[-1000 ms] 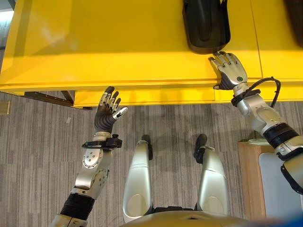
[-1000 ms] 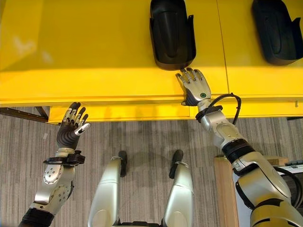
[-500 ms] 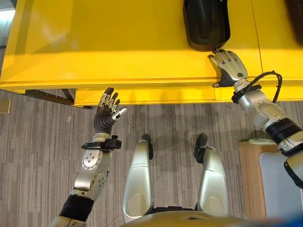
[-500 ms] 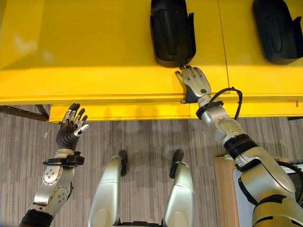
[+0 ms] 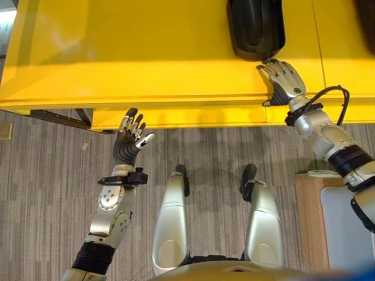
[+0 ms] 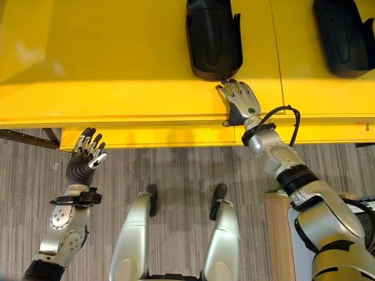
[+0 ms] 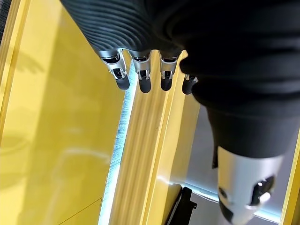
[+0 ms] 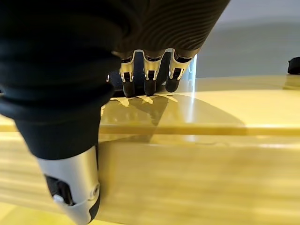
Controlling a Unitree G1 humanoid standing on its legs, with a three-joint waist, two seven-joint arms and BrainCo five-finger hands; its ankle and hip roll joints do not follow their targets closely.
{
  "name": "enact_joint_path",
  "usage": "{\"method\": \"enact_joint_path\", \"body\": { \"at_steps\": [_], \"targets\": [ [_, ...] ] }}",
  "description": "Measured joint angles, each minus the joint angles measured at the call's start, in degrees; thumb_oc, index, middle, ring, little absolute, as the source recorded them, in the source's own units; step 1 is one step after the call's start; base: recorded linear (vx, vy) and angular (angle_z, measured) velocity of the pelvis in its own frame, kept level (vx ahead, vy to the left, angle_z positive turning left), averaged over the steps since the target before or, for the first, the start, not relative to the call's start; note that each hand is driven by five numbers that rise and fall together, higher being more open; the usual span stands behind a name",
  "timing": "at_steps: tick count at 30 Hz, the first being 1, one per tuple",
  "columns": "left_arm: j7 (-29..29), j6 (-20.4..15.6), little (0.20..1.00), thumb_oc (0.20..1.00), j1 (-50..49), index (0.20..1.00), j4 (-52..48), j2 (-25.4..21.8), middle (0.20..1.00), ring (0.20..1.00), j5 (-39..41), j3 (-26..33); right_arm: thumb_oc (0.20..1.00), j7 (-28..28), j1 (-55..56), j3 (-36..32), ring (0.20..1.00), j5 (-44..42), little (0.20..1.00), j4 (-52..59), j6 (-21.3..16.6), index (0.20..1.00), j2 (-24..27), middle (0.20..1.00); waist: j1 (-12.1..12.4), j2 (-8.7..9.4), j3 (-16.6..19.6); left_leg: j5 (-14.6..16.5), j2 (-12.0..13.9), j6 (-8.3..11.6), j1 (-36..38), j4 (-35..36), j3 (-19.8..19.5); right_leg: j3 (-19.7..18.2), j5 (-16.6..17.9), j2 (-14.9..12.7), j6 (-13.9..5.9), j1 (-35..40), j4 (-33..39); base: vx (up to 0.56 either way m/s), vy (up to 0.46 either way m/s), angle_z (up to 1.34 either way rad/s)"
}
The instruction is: Move parts from the plastic box to the shelf.
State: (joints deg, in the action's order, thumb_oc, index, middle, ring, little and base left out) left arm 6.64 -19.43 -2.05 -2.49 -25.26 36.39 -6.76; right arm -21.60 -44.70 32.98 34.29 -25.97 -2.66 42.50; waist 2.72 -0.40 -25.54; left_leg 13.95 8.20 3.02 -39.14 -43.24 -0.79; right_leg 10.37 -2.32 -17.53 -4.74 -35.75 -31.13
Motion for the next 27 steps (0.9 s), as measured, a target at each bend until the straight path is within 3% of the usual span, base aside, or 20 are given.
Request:
{"method": "enact_joint_path", "body": {
  "at_steps": [5,8,9,10,12,16,18,23,27],
  "targets": [
    [1.0,0.0,1.000,1.000,0.8,1.000,0.0,1.4,1.000,1.000,-0.2,0.0,1.000,0.3,21.4,-8.4,1.000,-5.3,1.000,21.6,-5.3,1.000,-6.1,1.000,-0.5,0.58,-0.3,0.3,0.0,-0.44,1.9,0.3,0.2,0.0,-0.2,0.0,-0.18,2.1,0.3,0.00,-0.001,0.03],
    [2.4,0.1,1.000,1.000,-1.1,1.000,0.0,2.2,1.000,1.000,-2.2,0.0,1.000,1.2,34.4,-12.4,1.000,-9.4,1.000,33.2,-7.4,1.000,-11.5,1.000,-3.3,2.11,0.2,0.3,1.9,-0.24,4.9,2.3,0.6,0.8,-0.7,1.5,-1.06,5.1,2.5,0.01,-0.034,-0.17],
    [2.5,0.1,1.000,1.000,-0.8,1.000,0.0,2.0,1.000,1.000,-2.3,-0.1,1.000,1.2,35.6,-13.4,1.000,-9.8,1.000,35.1,-8.4,1.000,-11.7,1.000,-4.3,3.12,0.8,0.2,2.2,0.11,5.1,2.3,0.5,-0.9,-3.1,1.2,1.01,4.7,-3.0,0.03,-0.035,-0.18],
    [2.5,0.0,1.000,1.000,-1.4,1.000,-0.2,1.9,1.000,1.000,-2.3,0.1,1.000,1.2,36.0,-14.1,1.000,-11.1,1.000,36.7,-8.9,1.000,-12.4,1.000,-3.4,4.06,1.5,0.1,2.1,0.80,5.2,2.6,0.3,-1.1,-5.1,1.2,-1.33,5.2,-2.1,0.05,-0.045,-0.09],
    [2.6,0.3,1.000,1.000,-1.9,1.000,0.0,1.9,1.000,1.000,-3.0,-0.7,1.000,1.6,38.0,-15.9,1.000,-15.9,1.000,40.4,-10.4,1.000,-12.5,1.000,-3.5,4.44,1.9,-2.3,3.6,2.65,8.4,8.1,0.2,-0.2,-3.8,3.5,-0.79,7.6,2.1,0.07,-0.061,-0.20],
    [2.5,0.2,1.000,1.000,-2.7,1.000,1.8,2.0,1.000,1.000,-4.5,-0.4,1.000,5.9,50.2,-17.3,1.000,-25.1,1.000,44.9,-14.4,1.000,-12.3,1.000,-6.6,4.10,5.4,-7.5,4.9,4.68,21.5,22.5,3.7,0.7,2.8,6.4,-0.85,20.0,18.6,0.11,-0.066,-0.24],
    [2.5,0.1,1.000,1.000,-3.6,1.000,2.1,2.0,1.000,1.000,-4.5,0.1,1.000,7.5,53.5,-17.7,1.000,-28.7,1.000,44.6,-15.0,1.000,-12.5,1.000,-7.3,3.96,7.9,-8.3,5.6,5.34,25.6,26.4,5.6,-0.1,4.3,7.5,-0.74,22.6,22.6,0.11,-0.049,-0.39],
    [0.7,0.1,1.000,1.000,-4.3,1.000,2.1,2.5,1.000,1.000,-4.5,0.4,1.000,11.1,53.8,-21.3,1.000,-35.4,1.000,44.2,-15.5,1.000,-12.1,1.000,-9.7,2.29,11.6,-10.8,7.3,6.75,33.5,34.6,9.6,-2.1,5.3,10.0,-0.30,26.6,26.1,0.07,-0.095,-0.34],
    [-0.5,0.1,1.000,1.000,-5.0,1.000,2.0,3.9,1.000,1.000,-4.5,0.0,1.000,13.2,53.3,-21.6,1.000,-38.6,1.000,43.1,-15.9,1.000,-12.1,1.000,-9.7,0.42,13.1,-12.6,10.0,8.20,38.2,38.9,11.6,-3.2,5.0,13.2,0.66,28.2,27.1,0.04,-0.160,-0.26]
  ]
}}
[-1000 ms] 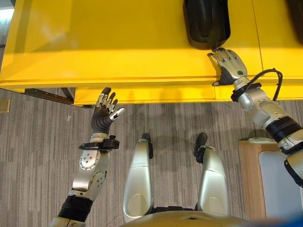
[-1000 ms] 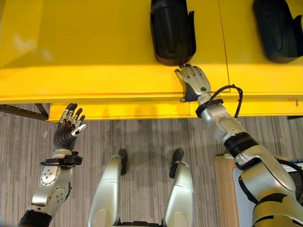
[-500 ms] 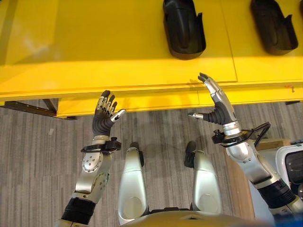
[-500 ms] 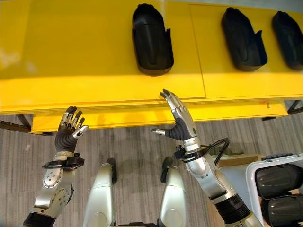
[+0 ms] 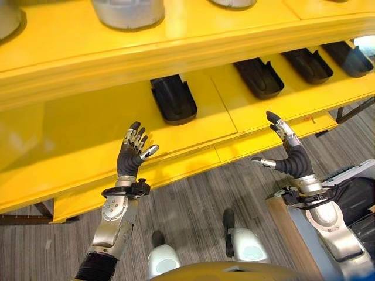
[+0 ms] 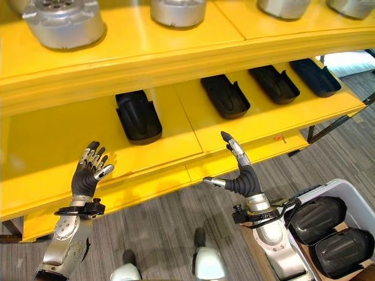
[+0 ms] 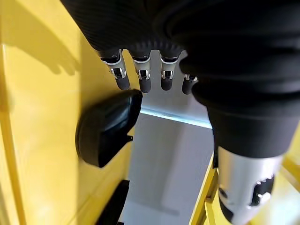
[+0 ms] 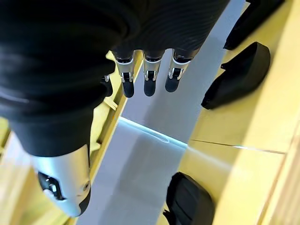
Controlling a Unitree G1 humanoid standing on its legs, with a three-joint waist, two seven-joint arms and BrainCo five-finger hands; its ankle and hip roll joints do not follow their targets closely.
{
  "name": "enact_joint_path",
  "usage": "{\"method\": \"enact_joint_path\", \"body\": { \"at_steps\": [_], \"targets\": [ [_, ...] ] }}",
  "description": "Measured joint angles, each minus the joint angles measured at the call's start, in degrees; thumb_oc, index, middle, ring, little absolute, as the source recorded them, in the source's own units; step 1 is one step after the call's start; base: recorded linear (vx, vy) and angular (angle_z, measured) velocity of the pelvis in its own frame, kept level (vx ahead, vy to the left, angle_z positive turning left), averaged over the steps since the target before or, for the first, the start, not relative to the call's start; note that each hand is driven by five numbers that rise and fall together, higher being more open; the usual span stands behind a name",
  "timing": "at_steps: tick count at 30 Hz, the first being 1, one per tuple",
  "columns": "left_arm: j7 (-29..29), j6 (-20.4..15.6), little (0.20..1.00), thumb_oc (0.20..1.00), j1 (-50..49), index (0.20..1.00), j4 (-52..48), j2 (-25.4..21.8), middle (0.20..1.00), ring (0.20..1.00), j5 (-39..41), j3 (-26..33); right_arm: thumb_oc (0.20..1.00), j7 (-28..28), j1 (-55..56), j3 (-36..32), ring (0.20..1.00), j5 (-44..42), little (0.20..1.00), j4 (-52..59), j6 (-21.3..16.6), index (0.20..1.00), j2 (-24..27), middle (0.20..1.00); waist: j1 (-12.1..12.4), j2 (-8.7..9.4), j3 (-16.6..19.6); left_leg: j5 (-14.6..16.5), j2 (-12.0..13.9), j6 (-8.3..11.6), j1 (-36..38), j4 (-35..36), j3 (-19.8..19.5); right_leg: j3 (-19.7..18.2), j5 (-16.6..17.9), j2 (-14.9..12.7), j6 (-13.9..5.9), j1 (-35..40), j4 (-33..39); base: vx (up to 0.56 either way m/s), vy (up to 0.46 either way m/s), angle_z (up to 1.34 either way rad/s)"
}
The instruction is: Move parts from the plastic box to the shelf.
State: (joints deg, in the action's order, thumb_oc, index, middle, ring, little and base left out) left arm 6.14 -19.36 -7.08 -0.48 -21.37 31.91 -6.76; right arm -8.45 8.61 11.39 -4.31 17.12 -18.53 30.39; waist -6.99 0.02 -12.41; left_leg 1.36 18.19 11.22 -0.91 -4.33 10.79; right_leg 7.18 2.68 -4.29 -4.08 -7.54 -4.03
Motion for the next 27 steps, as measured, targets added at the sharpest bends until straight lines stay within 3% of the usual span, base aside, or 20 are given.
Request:
{"method": "enact_joint_path", "body": {
  "at_steps": [2,3,7,8,9,10,11,12,13,14,15,16,17,20,23,27],
  "targets": [
    [-0.2,0.1,1.000,1.000,-2.9,1.000,-0.1,0.6,1.000,1.000,0.0,0.5,1.000,1.6,-0.5,0.5,1.000,-1.1,1.000,-0.4,0.0,1.000,0.0,1.000,0.7,-0.49,1.1,-1.1,2.4,0.59,2.8,1.2,2.8,-1.4,-1.8,2.9,1.84,-0.1,-1.2,-0.02,-0.305,-0.52],
    [-1.1,0.1,1.000,1.000,-3.2,1.000,0.0,0.6,1.000,1.000,0.1,-0.1,1.000,1.6,-0.5,0.5,1.000,-1.1,1.000,-0.4,-0.1,1.000,0.0,1.000,1.4,-0.56,1.1,-2.7,3.3,-0.38,2.3,0.0,2.4,-1.3,-2.0,4.0,2.21,-0.1,-1.1,-0.04,-0.304,-0.40],
    [-1.8,0.2,1.000,1.000,-2.6,1.000,0.3,2.2,1.000,1.000,0.1,-1.8,1.000,1.4,-1.0,0.1,1.000,-1.1,1.000,-0.2,0.0,1.000,0.3,1.000,1.7,-0.38,1.1,-8.9,3.3,-1.19,-0.4,-2.5,-0.3,-0.1,-1.3,4.0,3.82,1.3,1.6,0.03,-0.159,0.13],
    [-2.1,0.2,1.000,1.000,-2.9,1.000,0.3,2.7,1.000,1.000,0.1,-2.1,1.000,1.1,-1.6,0.4,1.000,-1.1,1.000,-0.3,0.0,1.000,-0.3,1.000,2.5,0.68,1.3,-6.9,0.9,-1.03,-1.8,-3.9,-3.5,-2.2,0.2,3.7,5.26,2.6,3.4,0.07,-0.116,-0.04],
    [-2.2,0.4,1.000,1.000,-2.9,1.000,0.4,3.0,1.000,1.000,0.1,-2.9,1.000,1.0,-2.0,0.6,1.000,-1.1,1.000,-0.3,0.0,1.000,-0.6,1.000,3.1,1.81,1.8,-4.2,-3.6,-1.17,-2.2,-3.2,-8.5,-3.5,0.8,2.0,5.04,2.4,4.6,0.05,-0.096,-0.26],
    [-2.6,0.4,1.000,1.000,-2.9,1.000,0.4,3.1,1.000,1.000,0.0,-3.4,1.000,1.1,-2.5,0.9,1.000,-1.1,1.000,-0.3,-0.1,1.000,-0.6,1.000,3.8,2.86,1.7,-2.8,-9.2,-2.34,-3.0,-2.3,-10.7,-4.1,1.7,0.8,4.67,2.4,5.9,0.09,-0.117,-0.21],
    [-3.0,0.4,1.000,1.000,-2.8,1.000,0.5,3.9,1.000,1.000,0.0,-4.1,1.000,1.2,-2.5,0.8,1.000,-1.1,1.000,-0.3,0.0,1.000,-0.5,1.000,3.8,3.30,1.8,-1.2,-15.5,-4.88,-4.8,-3.3,-13.4,-5.1,2.9,-0.7,3.78,2.2,6.9,0.04,-0.049,-0.26],
    [-3.5,0.4,1.000,1.000,-2.9,1.000,0.8,5.0,1.000,1.000,0.0,-4.3,1.000,1.7,-2.7,0.9,1.000,-1.1,1.000,-0.4,0.0,1.000,-0.4,1.000,4.2,3.53,1.8,0.1,-23.5,-6.91,-4.9,-1.5,-20.4,-6.6,3.3,-2.2,3.43,1.6,7.1,0.03,-0.004,-0.45],
    [-3.7,0.5,1.000,1.000,-3.9,1.000,0.4,5.2,1.000,1.000,0.0,-4.3,1.000,2.1,-3.0,0.9,1.000,-1.1,1.000,-0.6,0.0,1.000,-0.3,1.000,4.8,2.98,1.9,1.7,-28.9,-9.78,-5.3,-0.3,-24.5,-8.5,3.8,-1.6,2.69,0.7,6.7,0.01,0.016,-0.80],
    [-3.6,0.5,1.000,1.000,-4.4,1.000,0.2,4.9,1.000,1.000,0.0,-4.1,1.000,2.4,-3.1,1.0,1.000,-1.2,1.000,-1.1,0.1,1.000,-0.3,1.000,5.0,2.24,2.2,2.5,-30.7,-11.21,-5.3,-0.2,-27.1,-9.5,4.0,0.1,2.45,0.2,6.9,0.05,0.050,-1.01],
    [-3.7,0.5,1.000,1.000,-5.0,1.000,0.0,4.3,1.000,1.000,0.0,-3.2,1.000,2.9,-3.3,1.4,1.000,-1.2,1.000,-1.3,0.1,1.000,-1.0,1.000,5.4,1.51,2.4,0.7,-30.1,-14.31,-5.1,-0.1,-28.1,-10.6,4.1,2.2,2.31,-0.2,7.1,0.07,0.066,-1.16],
    [-3.6,0.5,1.000,1.000,-5.7,1.000,0.0,3.9,1.000,1.000,0.0,-1.9,1.000,3.6,-3.4,2.5,1.000,-1.2,1.000,-1.3,0.1,1.000,-1.6,1.000,5.8,1.91,2.5,-1.2,-28.8,-16.27,-5.3,0.2,-25.9,-11.7,3.9,3.5,1.78,0.0,7.5,0.08,0.095,-1.16],
    [-3.5,0.6,1.000,1.000,-5.7,1.000,0.3,3.7,1.000,1.000,0.0,-1.4,1.000,4.4,-3.1,2.8,1.000,-1.2,1.000,-1.3,0.1,1.000,-1.8,1.000,6.0,1.66,2.2,-2.2,-27.1,-16.81,-5.4,0.3,-22.6,-11.4,3.8,4.2,1.58,0.1,7.0,0.06,0.104,-1.18],
    [-3.7,0.7,1.000,1.000,-5.1,1.000,0.2,3.2,1.000,1.000,0.0,-1.6,1.000,5.6,-1.6,1.4,1.000,-2.5,1.000,-1.0,0.1,1.000,-3.4,1.000,5.9,2.78,3.0,-3.0,-25.7,-15.72,-3.6,2.8,-19.5,-10.9,3.0,2.6,2.11,2.8,6.1,0.07,0.085,-0.71],
    [-3.6,0.9,1.000,1.000,-4.9,1.000,0.2,2.4,1.000,1.000,0.0,-1.6,1.000,6.1,-1.6,1.8,1.000,-3.4,1.000,-0.7,0.2,1.000,-4.3,1.000,5.5,3.46,3.5,-4.0,-25.7,-16.34,-1.8,5.5,-17.2,-11.1,2.2,0.0,0.68,6.7,8.3,0.06,0.074,-0.50],
    [-3.6,1.1,1.000,1.000,-3.5,1.000,0.2,2.4,1.000,1.000,0.0,-2.2,1.000,6.3,-1.8,2.8,1.000,-3.4,1.000,-0.6,0.8,1.000,-4.9,1.000,4.2,2.53,3.1,-4.3,-26.2,-16.42,-1.0,6.2,-15.8,-11.3,0.9,-1.0,-1.03,8.2,9.3,-0.03,0.077,-0.12]
  ]
}}
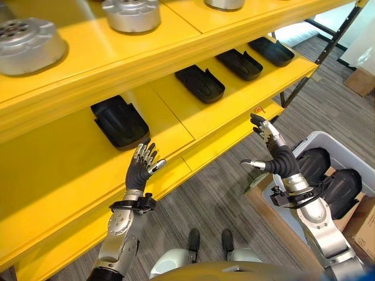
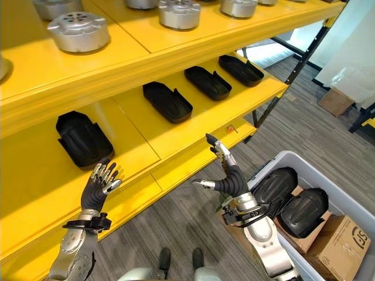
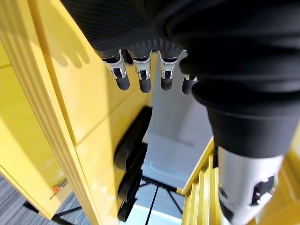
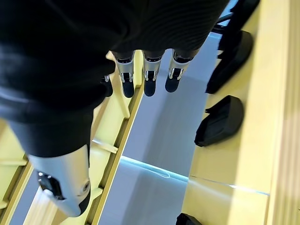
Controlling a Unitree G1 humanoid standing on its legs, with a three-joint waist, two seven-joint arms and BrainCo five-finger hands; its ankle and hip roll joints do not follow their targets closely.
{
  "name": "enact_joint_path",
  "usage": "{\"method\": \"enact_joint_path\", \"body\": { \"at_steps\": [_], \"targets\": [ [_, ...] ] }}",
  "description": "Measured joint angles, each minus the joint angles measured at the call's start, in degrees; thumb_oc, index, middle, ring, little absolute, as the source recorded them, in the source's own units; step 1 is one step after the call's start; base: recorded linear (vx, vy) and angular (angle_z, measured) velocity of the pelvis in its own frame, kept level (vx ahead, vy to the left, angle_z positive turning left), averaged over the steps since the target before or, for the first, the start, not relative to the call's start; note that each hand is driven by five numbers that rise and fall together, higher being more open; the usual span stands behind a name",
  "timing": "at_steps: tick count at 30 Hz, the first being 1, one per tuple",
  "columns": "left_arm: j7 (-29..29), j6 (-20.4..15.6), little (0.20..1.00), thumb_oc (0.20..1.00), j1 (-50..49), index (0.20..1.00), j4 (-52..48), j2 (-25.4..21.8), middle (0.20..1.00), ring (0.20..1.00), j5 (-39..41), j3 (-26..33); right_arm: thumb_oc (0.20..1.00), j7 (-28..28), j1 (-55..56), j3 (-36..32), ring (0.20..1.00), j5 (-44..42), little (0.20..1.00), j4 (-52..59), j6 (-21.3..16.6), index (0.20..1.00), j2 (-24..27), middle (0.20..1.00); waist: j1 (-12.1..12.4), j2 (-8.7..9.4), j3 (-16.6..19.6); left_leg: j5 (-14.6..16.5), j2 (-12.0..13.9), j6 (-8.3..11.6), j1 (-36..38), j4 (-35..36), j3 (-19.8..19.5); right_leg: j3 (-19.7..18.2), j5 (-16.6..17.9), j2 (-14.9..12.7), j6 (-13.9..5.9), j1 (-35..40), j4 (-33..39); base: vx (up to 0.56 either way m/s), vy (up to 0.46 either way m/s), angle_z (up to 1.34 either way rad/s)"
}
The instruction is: Move parts from the plastic box to the shelf.
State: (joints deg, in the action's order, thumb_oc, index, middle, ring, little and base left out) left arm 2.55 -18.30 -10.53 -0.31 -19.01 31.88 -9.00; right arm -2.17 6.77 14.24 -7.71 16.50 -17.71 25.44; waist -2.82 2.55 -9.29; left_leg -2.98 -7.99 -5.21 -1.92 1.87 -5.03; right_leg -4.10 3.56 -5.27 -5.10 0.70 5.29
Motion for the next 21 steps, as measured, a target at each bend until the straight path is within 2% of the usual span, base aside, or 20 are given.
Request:
{"method": "enact_joint_path", "body": {
  "at_steps": [2,3,4,5,6,7,8,9,10,11,12,13,14,15,17,19,21],
  "targets": [
    [0.4,0.0,1.000,1.000,0.7,1.000,0.0,0.2,1.000,1.000,0.0,-0.1,1.000,-0.2,-1.7,0.8,1.000,0.0,1.000,-0.4,0.3,1.000,0.0,1.000,-0.4,-1.04,-0.7,0.0,0.4,-0.02,-0.2,-0.1,1.7,-1.6,-0.2,0.5,-0.12,-1.7,-1.3,-0.14,0.067,-0.62],
    [0.5,0.0,1.000,1.000,1.4,1.000,0.0,-0.1,1.000,1.000,0.0,-0.1,1.000,-0.3,-6.9,3.8,1.000,0.1,1.000,-2.0,0.6,1.000,-0.7,1.000,0.3,-2.62,-2.2,0.4,2.2,-0.60,-1.3,-1.3,6.2,-2.7,0.5,2.1,-1.17,-6.4,-5.6,-0.10,-0.010,-1.99],
    [1.0,0.2,1.000,1.000,2.1,1.000,0.1,-0.1,1.000,1.000,0.0,0.4,1.000,-0.5,-11.6,6.2,1.000,0.2,1.000,-4.2,0.7,1.000,-1.1,1.000,2.9,-4.27,-3.5,1.0,4.8,-2.16,-1.2,-1.2,11.6,8.6,-1.1,1.5,-1.80,-8.6,-7.3,-0.03,-0.072,-2.24],
    [1.6,0.3,1.000,1.000,2.7,1.000,0.5,0.3,1.000,1.000,0.0,0.0,1.000,-0.5,-12.9,6.3,1.000,0.1,1.000,-4.3,1.0,1.000,-0.6,1.000,3.8,-5.36,-4.1,1.6,5.3,-2.21,-1.3,-1.8,12.8,15.2,-1.5,-1.1,-1.13,-9.7,-10.1,0.03,-0.079,-1.49],
    [1.7,0.2,1.000,1.000,3.5,1.000,0.4,0.8,1.000,1.000,0.0,0.1,1.000,-0.9,-14.5,6.9,1.000,0.1,1.000,-4.3,1.4,1.000,-0.3,1.000,2.6,-6.07,-4.5,1.7,5.8,-2.05,-1.3,-2.6,14.6,21.0,-1.5,-7.0,-0.58,-9.4,-14.3,0.06,-0.188,-0.99],
    [1.7,0.2,1.000,1.000,3.5,1.000,0.4,0.5,1.000,1.000,0.0,0.1,1.000,-0.9,-16.0,7.8,1.000,0.2,1.000,-4.3,1.7,1.000,-0.4,1.000,3.2,-6.55,-4.4,3.0,6.1,-1.32,-1.0,-2.9,15.9,21.4,-1.5,-11.0,-0.82,-9.8,-17.2,0.04,-0.205,-0.64],
    [1.6,0.2,1.000,1.000,3.8,1.000,0.4,0.3,1.000,1.000,0.1,0.9,1.000,-0.9,-15.6,7.9,1.000,0.2,1.000,-4.5,1.8,1.000,-0.7,1.000,3.0,-5.88,-4.4,3.4,7.0,1.76,-1.3,-4.0,16.2,17.5,-0.3,-14.9,-2.93,-7.8,-16.3,0.08,-0.419,-0.63],
    [1.7,0.2,1.000,1.000,3.7,1.000,0.4,0.1,1.000,1.000,0.1,1.3,1.000,-0.8,-15.6,8.0,1.000,0.2,1.000,-4.7,1.9,1.000,-0.7,1.000,3.1,-5.08,-4.4,3.6,6.9,1.78,-1.4,-4.6,16.5,16.5,0.6,-16.7,-4.39,-6.9,-15.9,0.04,-0.269,-0.35],
    [1.7,0.2,1.000,1.000,3.1,1.000,0.1,-0.5,1.000,1.000,0.2,2.4,1.000,-0.8,-15.6,8.0,1.000,0.3,1.000,-4.9,2.2,1.000,-1.3,1.000,3.6,-3.33,-4.3,4.3,7.3,2.96,-1.5,-5.5,18.3,17.5,1.4,-20.0,-5.64,-6.2,-13.9,0.09,-0.370,-0.50],
    [1.7,0.2,1.000,1.000,2.5,1.000,0.1,-1.1,1.000,1.000,0.2,3.7,1.000,-0.8,-15.7,8.0,1.000,0.7,1.000,-5.3,2.4,1.000,-2.1,1.000,4.1,-2.14,-4.3,4.9,7.9,3.35,-2.0,-7.0,19.4,19.6,2.0,-21.6,-6.32,-6.2,-13.0,0.08,-0.270,-0.75],
    [1.8,0.2,1.000,1.000,1.4,1.000,0.2,-1.3,1.000,1.000,0.2,5.1,1.000,-0.9,-13.9,7.8,1.000,1.2,1.000,-5.0,2.5,1.000,-2.8,1.000,3.9,-0.26,-3.9,5.2,9.7,4.62,-2.6,-8.5,19.6,20.5,3.3,-20.7,-5.86,-5.3,-9.3,0.12,-0.375,-0.24],
    [1.9,0.2,1.000,1.000,0.9,1.000,0.2,-1.8,1.000,1.000,0.1,5.6,1.000,-0.8,-11.1,7.7,1.000,1.2,1.000,-4.2,2.9,1.000,-2.4,1.000,2.9,1.18,-3.3,4.1,10.7,6.38,-2.2,-7.5,18.2,20.2,3.4,-17.5,-6.03,-2.9,-7.3,0.10,-0.285,-0.05],
    [2.0,0.1,1.000,1.000,0.3,1.000,0.0,-1.6,1.000,1.000,0.1,6.2,1.000,-0.4,-9.8,8.0,1.000,1.2,1.000,-3.1,3.1,1.000,-1.7,1.000,3.2,3.34,-2.0,3.3,11.6,8.30,-1.8,-6.3,18.3,21.4,0.7,-15.1,-6.04,-2.5,-5.8,0.11,-0.267,-0.03],
    [2.4,0.4,1.000,1.000,-0.7,1.000,0.6,0.3,1.000,1.000,0.1,6.5,1.000,-0.2,-10.8,7.9,1.000,1.3,1.000,-2.9,3.2,1.000,-0.2,1.000,3.5,1.50,-2.3,2.6,14.5,9.32,-1.3,-5.8,18.3,20.9,1.0,-12.1,-5.27,-2.5,-6.0,0.09,-0.251,-0.46],
    [2.4,0.6,1.000,1.000,-3.0,1.000,0.3,2.7,1.000,1.000,0.1,6.1,1.000,-0.3,-10.8,5.2,1.000,1.2,1.000,-2.2,3.1,1.000,2.3,1.000,1.6,-1.64,-2.1,0.5,19.2,10.61,-0.2,-3.7,16.3,21.3,-0.7,-6.9,-2.68,-2.4,-6.4,0.08,-0.325,-0.31],
    [2.3,0.5,1.000,1.000,-2.8,1.000,0.3,3.2,1.000,1.000,0.1,5.3,1.000,-0.3,-9.8,2.9,1.000,1.1,1.000,-2.5,3.0,1.000,4.4,1.000,-0.1,-3.38,-2.2,-0.9,21.8,12.10,-0.2,-3.5,15.1,22.2,-2.0,-4.2,-1.12,-2.3,-7.1,0.07,-0.238,0.01],
    [2.1,0.6,1.000,1.000,-2.3,1.000,0.2,3.0,1.000,1.000,0.1,4.7,1.000,-0.5,-7.6,1.4,1.000,1.1,1.000,-2.6,3.0,1.000,4.8,1.000,-1.3,-3.99,-2.1,-1.7,23.2,12.03,0.1,-2.5,15.3,22.4,-2.8,-2.9,-0.22,-2.6,-7.5,0.05,-0.134,0.01]
  ]
}}
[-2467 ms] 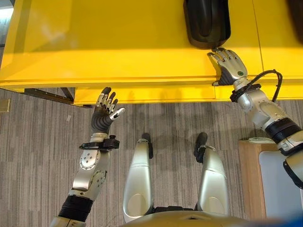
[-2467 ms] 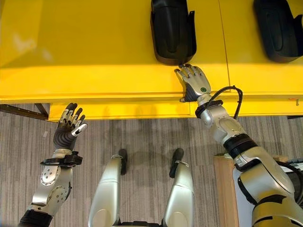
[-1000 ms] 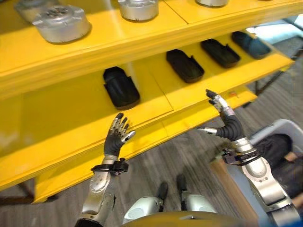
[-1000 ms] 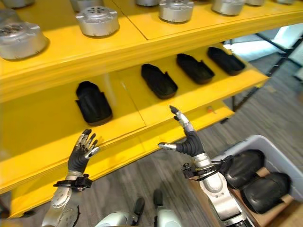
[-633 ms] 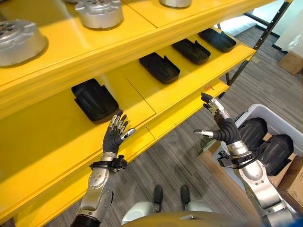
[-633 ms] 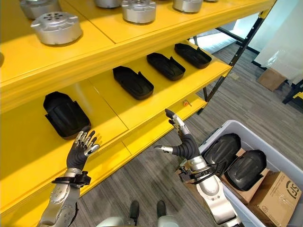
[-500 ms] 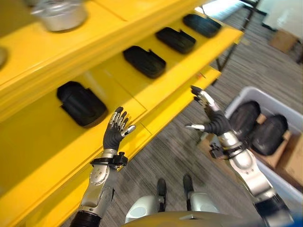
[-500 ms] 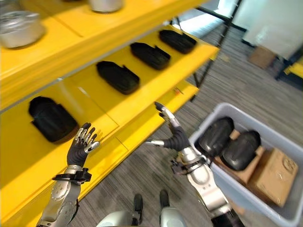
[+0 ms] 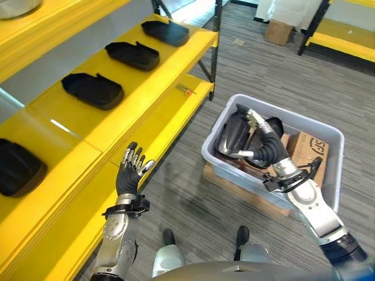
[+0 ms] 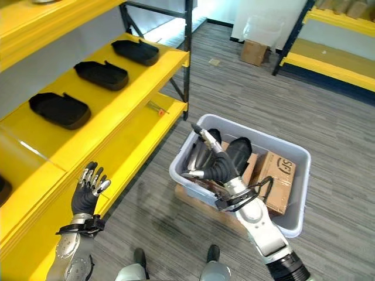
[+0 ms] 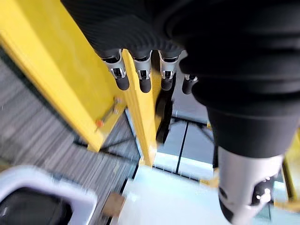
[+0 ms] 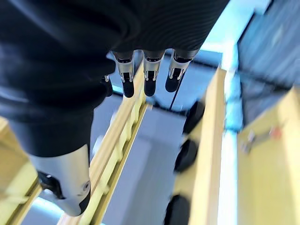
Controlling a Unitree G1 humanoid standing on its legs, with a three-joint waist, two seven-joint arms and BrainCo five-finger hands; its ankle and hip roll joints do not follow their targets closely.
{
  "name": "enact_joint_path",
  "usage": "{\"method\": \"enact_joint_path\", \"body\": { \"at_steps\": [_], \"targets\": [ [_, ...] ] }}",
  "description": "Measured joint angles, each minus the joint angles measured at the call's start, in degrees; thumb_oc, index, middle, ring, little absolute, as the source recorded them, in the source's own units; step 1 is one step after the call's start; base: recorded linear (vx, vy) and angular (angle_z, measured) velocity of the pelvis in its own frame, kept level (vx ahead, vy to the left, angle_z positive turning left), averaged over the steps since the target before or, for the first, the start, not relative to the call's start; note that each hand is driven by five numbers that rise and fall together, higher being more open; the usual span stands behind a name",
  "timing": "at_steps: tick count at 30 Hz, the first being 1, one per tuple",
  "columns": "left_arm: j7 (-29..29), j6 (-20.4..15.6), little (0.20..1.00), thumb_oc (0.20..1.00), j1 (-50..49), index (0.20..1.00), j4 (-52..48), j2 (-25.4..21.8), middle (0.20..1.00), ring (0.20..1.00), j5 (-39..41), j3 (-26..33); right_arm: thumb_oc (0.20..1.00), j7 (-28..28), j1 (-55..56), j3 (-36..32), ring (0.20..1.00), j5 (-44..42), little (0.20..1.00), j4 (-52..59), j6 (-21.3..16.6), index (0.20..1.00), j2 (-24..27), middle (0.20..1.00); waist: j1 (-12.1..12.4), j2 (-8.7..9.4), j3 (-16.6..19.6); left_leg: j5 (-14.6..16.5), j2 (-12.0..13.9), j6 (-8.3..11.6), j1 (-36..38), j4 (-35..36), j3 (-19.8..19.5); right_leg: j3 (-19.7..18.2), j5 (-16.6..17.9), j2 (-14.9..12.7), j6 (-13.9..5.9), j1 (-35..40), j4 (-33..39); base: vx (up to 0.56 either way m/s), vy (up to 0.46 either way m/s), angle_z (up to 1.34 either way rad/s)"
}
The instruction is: Move parts from the plastic box to the shelf.
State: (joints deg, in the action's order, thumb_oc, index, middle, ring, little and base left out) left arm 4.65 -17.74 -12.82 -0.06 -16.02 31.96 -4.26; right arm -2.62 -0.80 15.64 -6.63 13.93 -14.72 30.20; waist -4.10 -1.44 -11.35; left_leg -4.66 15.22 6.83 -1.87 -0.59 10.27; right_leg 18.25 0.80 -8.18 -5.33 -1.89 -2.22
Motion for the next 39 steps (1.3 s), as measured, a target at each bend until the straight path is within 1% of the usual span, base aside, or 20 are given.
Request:
{"method": "enact_joint_path", "body": {
  "at_steps": [4,5,7,9,10,11,13,15,17,18,19,20,21,22,24,25,27,30,33,39],
  "targets": [
    [-0.6,0.1,1.000,1.000,3.1,1.000,0.1,0.0,1.000,1.000,0.0,-2.8,1.000,-0.3,3.5,-1.9,1.000,0.0,1.000,0.0,-0.3,1.000,0.0,1.000,-1.3,-1.50,-0.2,-1.0,0.8,0.39,-0.6,0.0,-0.2,0.0,-1.1,1.0,0.79,-0.9,-1.2,0.05,-0.260,0.07],
    [-0.6,0.1,1.000,1.000,3.4,1.000,0.3,-0.2,1.000,1.000,0.0,-2.9,1.000,-0.4,3.5,-1.9,1.000,-0.1,1.000,-0.1,-0.4,1.000,-0.1,1.000,-1.4,-1.58,-0.6,-1.3,1.1,1.77,-2.5,-3.2,-0.4,-0.1,-2.0,1.3,1.37,-1.5,-2.4,0.03,-0.223,0.09],
    [-0.6,0.1,1.000,1.000,4.6,1.000,0.4,-1.7,1.000,1.000,0.1,-2.0,1.000,-0.3,3.7,-1.7,1.000,-0.1,1.000,-0.1,-0.4,1.000,-0.9,1.000,-0.3,0.63,-1.5,-1.8,1.2,2.73,-10.4,-17.7,-5.2,-1.4,-6.4,0.5,5.33,-5.5,-10.0,0.08,-0.158,0.05],
    [-0.5,0.1,1.000,1.000,3.1,1.000,0.5,-2.0,1.000,1.000,0.1,-1.9,1.000,-0.3,3.8,-1.5,1.000,-0.1,1.000,0.3,-0.5,1.000,-0.6,1.000,1.7,2.13,-1.8,-5.4,0.0,2.50,-13.6,-26.0,-12.0,-4.3,-6.7,0.6,5.59,-4.8,-9.8,0.13,-0.032,-0.46],
    [-0.6,0.1,1.000,1.000,2.2,1.000,0.6,-1.8,1.000,1.000,0.1,-2.0,1.000,-0.3,3.4,-1.5,1.000,-0.4,1.000,0.6,-0.6,1.000,-0.7,1.000,2.0,2.70,-2.0,-4.4,-0.3,2.00,-14.7,-27.5,-12.7,-5.9,-6.3,0.8,5.95,-4.5,-9.0,0.14,0.115,-0.72],
    [-0.6,0.2,1.000,1.000,1.8,1.000,0.9,-1.6,1.000,1.000,0.1,-2.2,1.000,-0.4,2.8,-1.3,1.000,-1.1,1.000,0.9,-0.8,1.000,-0.8,1.000,2.2,2.64,-2.0,-1.9,-0.3,0.46,-14.1,-24.1,-11.4,-6.5,-6.3,0.7,5.92,-4.5,-8.3,0.24,0.208,-0.52],
    [-0.6,0.2,1.000,1.000,3.0,1.000,1.7,-0.9,1.000,1.000,0.1,-2.7,1.000,-1.0,2.3,-1.2,1.000,-1.1,1.000,-0.3,-1.3,1.000,-1.2,1.000,1.7,2.31,-2.1,-1.1,0.1,1.02,-13.0,-11.8,-11.9,-7.2,-6.0,1.3,5.41,-5.4,-7.6,0.21,0.196,-0.39],
    [-0.6,0.2,1.000,1.000,4.1,1.000,3.2,-0.1,1.000,1.000,0.1,-2.8,1.000,-1.3,1.8,-0.7,1.000,-1.1,1.000,-2.4,-1.3,1.000,-2.2,1.000,1.5,2.03,-2.2,-1.3,2.8,1.41,-11.3,-0.8,-11.8,-9.0,-5.5,2.7,4.87,-5.9,-7.3,0.18,0.132,-0.52],
    [-0.6,0.6,1.000,1.000,3.8,1.000,4.0,0.0,1.000,1.000,0.1,-3.0,1.000,-1.6,1.7,0.7,1.000,-1.1,1.000,-3.2,-1.3,1.000,-2.5,1.000,2.2,2.25,-2.7,-1.2,4.9,1.56,-8.7,1.8,-10.9,-12.9,-4.4,3.8,4.74,-5.8,-6.9,0.26,0.291,-0.99],
    [-0.6,0.7,1.000,1.000,3.7,1.000,4.2,0.1,1.000,1.000,0.2,-3.2,1.000,-1.6,1.5,1.1,1.000,-1.1,1.000,-3.2,-1.3,1.000,-2.8,1.000,1.9,2.31,-2.7,-1.1,4.3,1.74,-5.8,3.6,-10.9,-15.6,-3.1,4.4,3.18,-5.8,-6.4,0.24,0.375,-1.93],
    [-0.8,0.6,1.000,1.000,3.1,1.000,5.2,1.8,1.000,1.000,1.2,-3.6,1.000,-1.3,0.1,0.8,1.000,-1.1,1.000,-3.9,-1.4,1.000,-2.2,1.000,3.3,-0.04,-2.8,1.6,2.3,-0.43,0.1,3.2,-10.6,-19.1,-2.6,4.5,2.95,-5.7,-5.3,0.24,0.408,-2.01],
    [-1.2,0.9,1.000,1.000,3.7,1.000,5.5,2.1,1.000,1.000,1.9,-4.6,1.000,-1.3,0.3,-0.7,1.000,-1.1,1.000,-4.3,-1.6,1.000,-1.9,1.000,2.5,-2.31,-2.8,2.1,1.6,2.50,1.7,2.6,-10.1,-19.2,-0.9,4.6,1.57,-4.9,-4.1,0.25,0.417,-1.63],
    [-2.0,1.1,1.000,1.000,5.2,1.000,5.7,1.5,1.000,1.000,2.4,-4.8,1.000,-1.6,1.6,-1.6,1.000,-1.4,1.000,-5.3,-1.6,1.000,-3.2,1.000,1.1,-1.02,-2.8,2.3,0.2,3.69,1.5,1.8,-9.2,-19.2,-0.6,2.7,0.83,-5.1,-3.7,0.17,0.320,-0.41],
    [-2.2,1.0,1.000,1.000,5.7,1.000,5.6,0.7,1.000,1.000,2.5,-5.0,1.000,-1.4,3.2,-2.0,1.000,-1.7,1.000,-5.4,-1.1,1.000,-4.0,1.000,1.1,0.30,-2.8,2.4,-1.2,1.86,1.5,1.3,-7.7,-19.1,-0.6,0.8,0.54,-4.7,-3.1,0.10,0.180,-0.24],
    [-2.5,0.9,1.000,1.000,6.3,1.000,4.0,-1.2,1.000,1.000,2.6,-5.3,1.000,-0.2,6.1,-2.0,1.000,-1.8,1.000,-5.6,-0.9,1.000,-4.9,1.000,0.6,2.37,-2.0,3.6,-3.4,0.87,2.9,1.0,-5.7,-18.1,0.6,-2.3,1.54,-2.7,-1.6,0.12,0.244,-0.35],
    [-2.6,0.9,1.000,1.000,5.8,1.000,3.7,-2.9,1.000,1.000,2.8,-5.2,1.000,0.3,7.4,-1.4,1.000,-1.9,1.000,-5.3,-0.7,1.000,-5.9,1.000,0.7,4.04,-0.9,4.3,-5.1,0.41,4.0,1.3,-4.4,-18.7,1.8,-4.0,-0.09,-1.0,1.0,0.11,0.232,-0.47],
    [-2.8,0.9,1.000,1.000,5.4,1.000,3.6,-4.8,1.000,1.000,2.9,-4.5,1.000,0.8,7.4,-0.8,1.000,-2.3,1.000,-4.7,-0.6,1.000,-7.7,1.000,0.6,4.93,0.1,5.5,-6.2,0.07,5.9,1.7,-2.1,-20.2,3.6,-4.9,-1.76,-0.2,3.0,0.11,0.171,-0.57],
    [-2.8,0.9,1.000,1.000,5.5,1.000,3.6,-4.2,1.000,1.000,2.8,-4.2,1.000,1.5,7.4,-0.2,1.000,-2.3,1.000,-3.7,-0.6,1.000,-7.1,1.000,-0.1,5.19,1.9,5.5,-7.4,-0.03,8.7,3.6,0.9,-20.8,5.2,-5.7,-4.08,0.1,4.1,0.06,0.091,-0.46],
    [-2.8,0.9,1.000,1.000,4.8,1.000,3.6,-3.1,1.000,1.000,2.8,-4.2,1.000,1.5,7.6,0.0,1.000,-2.5,1.000,-3.9,-0.5,1.000,-7.1,1.000,-0.8,6.68,6.2,5.5,-7.3,0.21,9.8,4.9,3.0,-21.7,5.5,-5.3,-4.61,0.2,6.0,0.08,0.030,-0.33],
    [-2.8,1.1,1.000,1.000,3.1,1.000,3.6,-2.3,1.000,1.000,2.3,-4.8,1.000,1.4,7.8,0.6,1.000,-4.6,1.000,-4.4,-0.4,1.000,-7.1,1.000,-0.6,6.80,8.3,5.0,-5.9,0.99,10.8,6.3,3.5,-21.5,5.6,-4.3,-4.85,1.2,7.6,0.04,-0.024,-0.06]
  ]
}}
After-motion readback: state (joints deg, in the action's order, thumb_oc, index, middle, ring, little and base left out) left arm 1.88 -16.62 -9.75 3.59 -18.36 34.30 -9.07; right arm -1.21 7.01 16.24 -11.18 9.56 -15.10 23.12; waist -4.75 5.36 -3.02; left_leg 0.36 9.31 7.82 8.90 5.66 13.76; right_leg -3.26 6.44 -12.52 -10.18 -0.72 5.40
